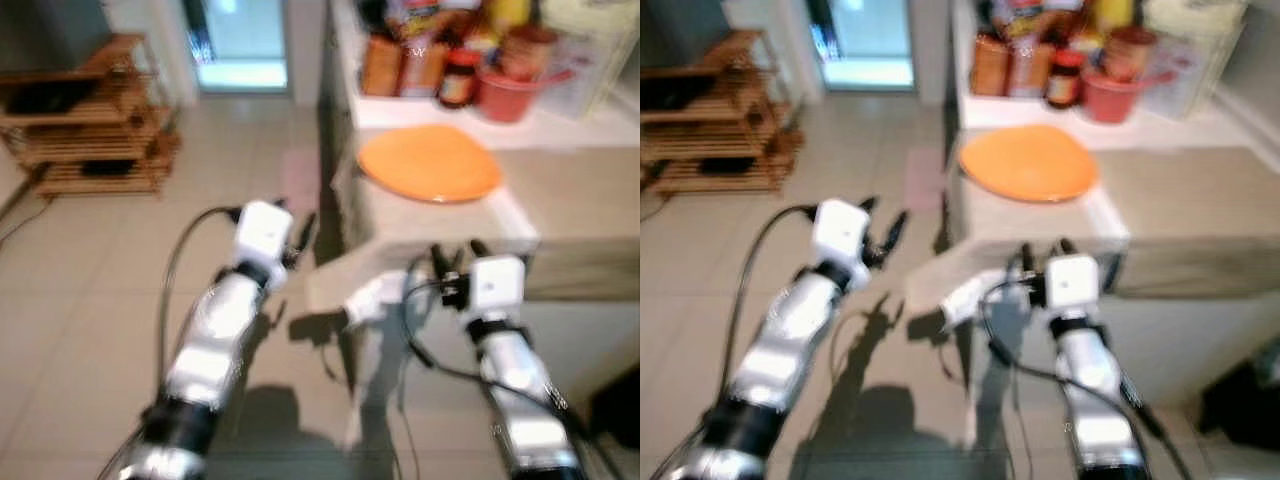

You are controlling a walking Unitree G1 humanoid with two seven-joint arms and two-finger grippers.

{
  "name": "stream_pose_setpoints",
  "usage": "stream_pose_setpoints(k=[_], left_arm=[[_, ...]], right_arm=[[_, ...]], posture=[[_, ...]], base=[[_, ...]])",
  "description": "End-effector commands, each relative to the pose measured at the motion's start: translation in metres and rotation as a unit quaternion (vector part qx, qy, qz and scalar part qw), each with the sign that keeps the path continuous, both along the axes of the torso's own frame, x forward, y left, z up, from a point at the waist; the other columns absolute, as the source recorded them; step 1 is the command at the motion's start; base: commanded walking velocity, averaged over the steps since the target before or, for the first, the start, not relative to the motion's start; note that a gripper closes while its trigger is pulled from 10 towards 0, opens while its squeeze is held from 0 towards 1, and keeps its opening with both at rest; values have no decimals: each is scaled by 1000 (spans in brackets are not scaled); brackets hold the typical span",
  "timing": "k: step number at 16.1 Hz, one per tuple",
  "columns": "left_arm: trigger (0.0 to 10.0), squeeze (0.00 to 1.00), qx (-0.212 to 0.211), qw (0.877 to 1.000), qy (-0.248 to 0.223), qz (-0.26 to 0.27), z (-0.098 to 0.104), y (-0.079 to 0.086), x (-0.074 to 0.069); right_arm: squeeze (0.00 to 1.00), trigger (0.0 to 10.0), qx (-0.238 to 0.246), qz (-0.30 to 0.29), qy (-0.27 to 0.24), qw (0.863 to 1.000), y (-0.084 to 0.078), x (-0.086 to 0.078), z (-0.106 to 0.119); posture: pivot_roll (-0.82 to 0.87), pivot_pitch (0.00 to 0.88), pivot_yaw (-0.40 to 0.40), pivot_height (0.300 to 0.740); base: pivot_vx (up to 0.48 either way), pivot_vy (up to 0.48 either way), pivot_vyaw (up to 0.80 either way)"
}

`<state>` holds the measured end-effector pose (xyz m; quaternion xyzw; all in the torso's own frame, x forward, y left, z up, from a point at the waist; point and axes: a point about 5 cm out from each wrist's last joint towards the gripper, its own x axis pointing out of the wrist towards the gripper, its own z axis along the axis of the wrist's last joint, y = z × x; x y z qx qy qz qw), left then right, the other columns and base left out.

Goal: Setting the table

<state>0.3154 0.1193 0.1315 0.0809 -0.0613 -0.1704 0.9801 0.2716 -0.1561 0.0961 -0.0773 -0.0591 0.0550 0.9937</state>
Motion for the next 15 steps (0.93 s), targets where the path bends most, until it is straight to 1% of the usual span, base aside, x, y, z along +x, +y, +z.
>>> stream_pose_setpoints(k=[1,2,4,5,6,7,8,9,11,13,15], left_arm=[[10000,0,-6,1000,8,-5,-2,-5,-1],[10000,0,-5,1000,10,-4,-4,-5,-2],[10000,0,-7,1000,-1,-1,-4,-4,-4],[10000,0,0,1000,1,-1,-5,-3,-6],[10000,0,23,1000,1,13,-8,0,-6],[10000,0,26,999,14,32,-12,7,-5],[10000,0,14,999,26,38,-14,12,-3],[10000,0,22,999,22,41,-13,15,-2],[10000,0,12,999,22,43,-12,15,-3],[10000,0,-19,998,26,48,-11,12,-4],[10000,0,-26,998,26,48,-11,8,-7]], right_arm=[[0,10000,-8,-7,-3,1000,-6,-1,2],[0,10000,-10,-7,-6,1000,-6,-1,3],[0,10000,-17,-11,-43,999,-7,0,18],[0,10000,-18,-12,-51,998,-7,0,24],[0,10000,-16,-14,-54,998,-8,1,26],[0,10000,-13,-14,-53,998,-9,1,27],[0,10000,-8,-19,-45,999,-11,0,24],[0,10000,-7,-21,-38,999,-12,-1,21],[0,10000,-6,-17,-31,999,-10,-2,18],[0,10000,-6,-15,-27,999,-9,-3,18],[0,10000,-6,-12,-25,1000,-8,-3,17]], posture=[[1,0,38,740],[1,0,37,740],[0,0,35,740],[-2,0,36,740],[-2,0,36,740],[-3,0,37,740],[-1,0,36,740],[1,0,37,740],[1,0,36,740],[0,0,33,740],[-2,0,30,740]], base=[[0,0,0],[0,0,0],[0,0,0],[0,0,0],[0,0,0],[0,0,0],[0,0,0],[0,0,0],[0,-122,0],[0,-480,0],[0,-459,0]])
